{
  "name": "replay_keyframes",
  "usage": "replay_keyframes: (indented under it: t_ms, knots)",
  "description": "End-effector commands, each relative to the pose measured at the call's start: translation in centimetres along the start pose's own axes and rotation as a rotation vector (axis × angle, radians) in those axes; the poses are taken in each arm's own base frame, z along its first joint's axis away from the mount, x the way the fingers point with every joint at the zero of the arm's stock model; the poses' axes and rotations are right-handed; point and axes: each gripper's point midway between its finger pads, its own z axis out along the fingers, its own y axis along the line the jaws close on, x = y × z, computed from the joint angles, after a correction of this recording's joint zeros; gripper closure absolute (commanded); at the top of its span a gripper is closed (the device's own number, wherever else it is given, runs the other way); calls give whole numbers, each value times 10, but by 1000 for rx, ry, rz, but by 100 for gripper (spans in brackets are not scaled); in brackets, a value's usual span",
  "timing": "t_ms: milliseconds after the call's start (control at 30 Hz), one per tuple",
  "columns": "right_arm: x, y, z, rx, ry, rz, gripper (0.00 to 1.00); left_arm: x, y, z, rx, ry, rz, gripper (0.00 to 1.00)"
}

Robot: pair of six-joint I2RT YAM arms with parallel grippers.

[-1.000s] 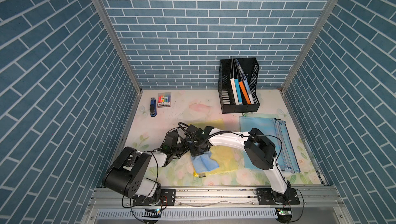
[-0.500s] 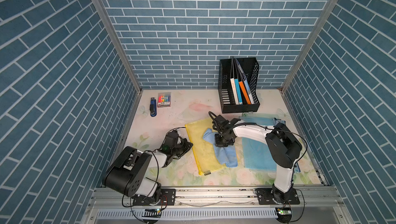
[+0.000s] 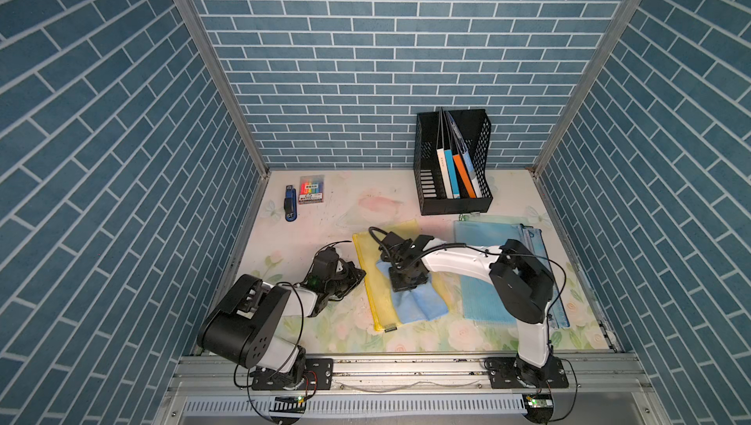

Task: Wipe the document bag
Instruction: Wipe the dirt from the document bag.

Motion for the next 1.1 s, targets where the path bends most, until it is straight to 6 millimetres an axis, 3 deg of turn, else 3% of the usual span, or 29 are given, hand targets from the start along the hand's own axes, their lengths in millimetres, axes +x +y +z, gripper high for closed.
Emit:
replay_keyframes:
  t_ms: [0, 100, 200, 533, 633, 733, 867, 1067]
  knots:
    - [25, 43, 16, -52, 93, -53, 100, 2, 4, 1, -3, 3, -8, 100]
    - [32, 50, 21, -70, 109, -50, 100, 3, 5, 2, -5, 7, -7, 100]
    - [33, 32, 16, -42, 92, -19, 100, 3, 4, 2, -4, 11, -4, 100]
    - [40, -87, -13, 79, 39, 208, 100, 0, 1, 5, 2, 12, 1, 100]
    - [43, -111, -26, 136, 20, 228, 100, 0, 1, 6, 0, 11, -1, 100]
    - [50, -122, -30, 186, 39, 231, 100, -1, 0, 6, 2, 5, -3, 100]
    - [49, -98, -27, 154, 47, 184, 100, -3, 1, 6, -2, 0, -4, 100]
    - [46, 3, -8, 24, 75, -21, 100, -3, 2, 5, -6, -8, -13, 100]
